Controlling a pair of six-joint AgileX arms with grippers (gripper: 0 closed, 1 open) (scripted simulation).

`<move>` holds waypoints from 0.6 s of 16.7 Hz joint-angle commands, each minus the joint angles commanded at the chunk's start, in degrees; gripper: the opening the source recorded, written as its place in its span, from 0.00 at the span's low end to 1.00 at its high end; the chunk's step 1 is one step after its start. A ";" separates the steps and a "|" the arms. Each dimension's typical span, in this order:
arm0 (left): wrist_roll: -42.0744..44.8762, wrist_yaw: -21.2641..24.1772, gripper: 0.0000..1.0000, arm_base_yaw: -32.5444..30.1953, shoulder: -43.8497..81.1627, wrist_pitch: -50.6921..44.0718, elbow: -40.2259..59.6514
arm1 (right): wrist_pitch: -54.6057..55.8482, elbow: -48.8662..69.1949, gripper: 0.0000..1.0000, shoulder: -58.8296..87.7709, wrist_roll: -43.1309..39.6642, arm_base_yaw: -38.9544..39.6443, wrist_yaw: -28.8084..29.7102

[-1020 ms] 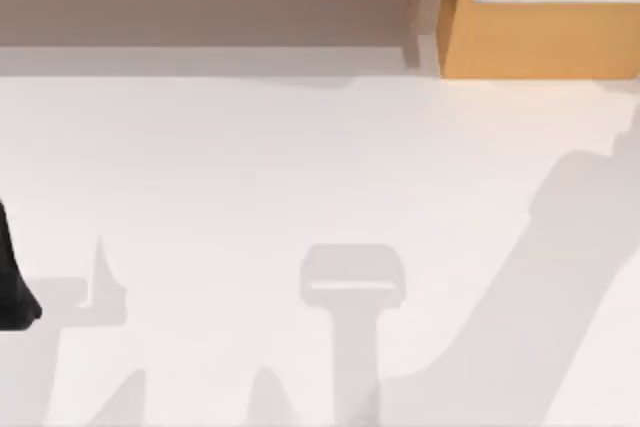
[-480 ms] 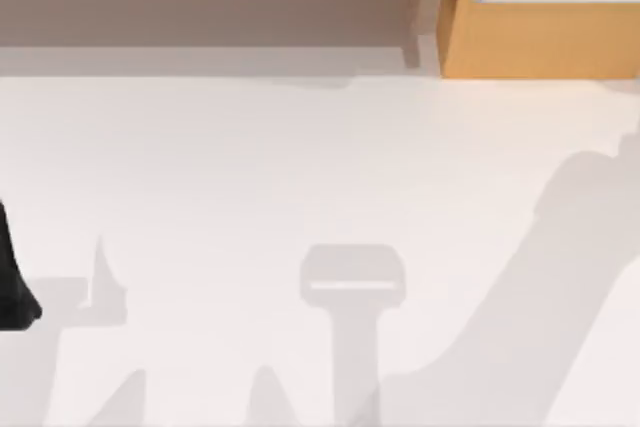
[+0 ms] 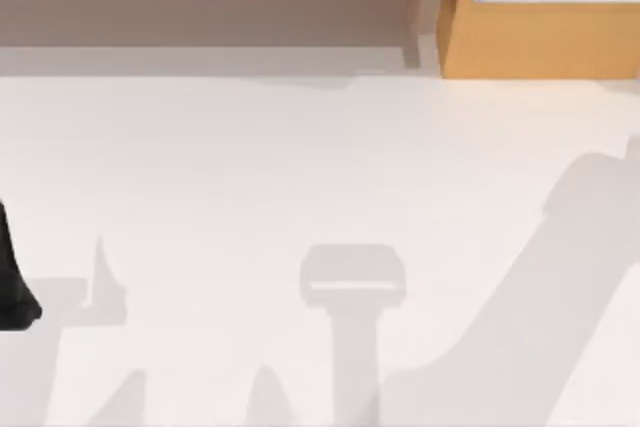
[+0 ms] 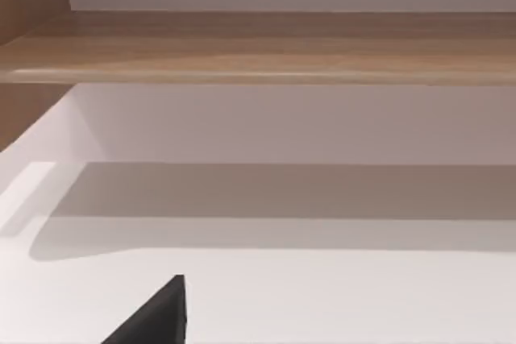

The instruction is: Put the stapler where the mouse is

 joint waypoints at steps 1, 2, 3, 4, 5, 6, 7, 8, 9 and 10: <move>0.00 0.00 1.00 0.00 0.00 0.00 0.00 | 0.63 0.01 0.00 -0.07 0.03 -0.04 -0.23; 0.00 0.00 1.00 0.00 0.00 0.00 0.00 | 1.35 0.06 0.00 -0.14 0.06 -0.09 -0.54; 0.00 0.00 1.00 0.00 0.00 0.00 0.00 | 2.14 0.13 0.00 -0.18 0.09 -0.13 -0.91; 0.00 0.00 1.00 0.00 0.00 0.00 0.00 | 2.94 0.18 0.00 -0.16 0.13 -0.16 -1.32; 0.00 0.00 1.00 0.00 0.00 0.00 0.00 | 3.72 0.17 0.00 -0.06 0.16 -0.20 -1.74; 0.00 0.00 1.00 0.00 0.00 0.00 0.00 | 4.40 0.04 0.00 0.18 0.18 -0.22 -2.13; 0.00 0.00 1.00 0.00 0.00 0.00 0.00 | 4.95 -0.25 0.00 0.58 0.20 -0.25 -2.45; 0.00 0.00 1.00 0.00 0.00 0.00 0.00 | 5.29 -0.69 0.00 1.10 0.21 -0.26 -2.68; 0.00 0.00 1.00 0.00 0.00 0.00 0.00 | 5.42 -0.99 0.00 1.42 0.21 -0.26 -2.77; 0.00 0.00 1.00 0.00 0.00 0.00 0.00 | 5.42 -0.99 0.00 1.42 0.21 -0.26 -2.77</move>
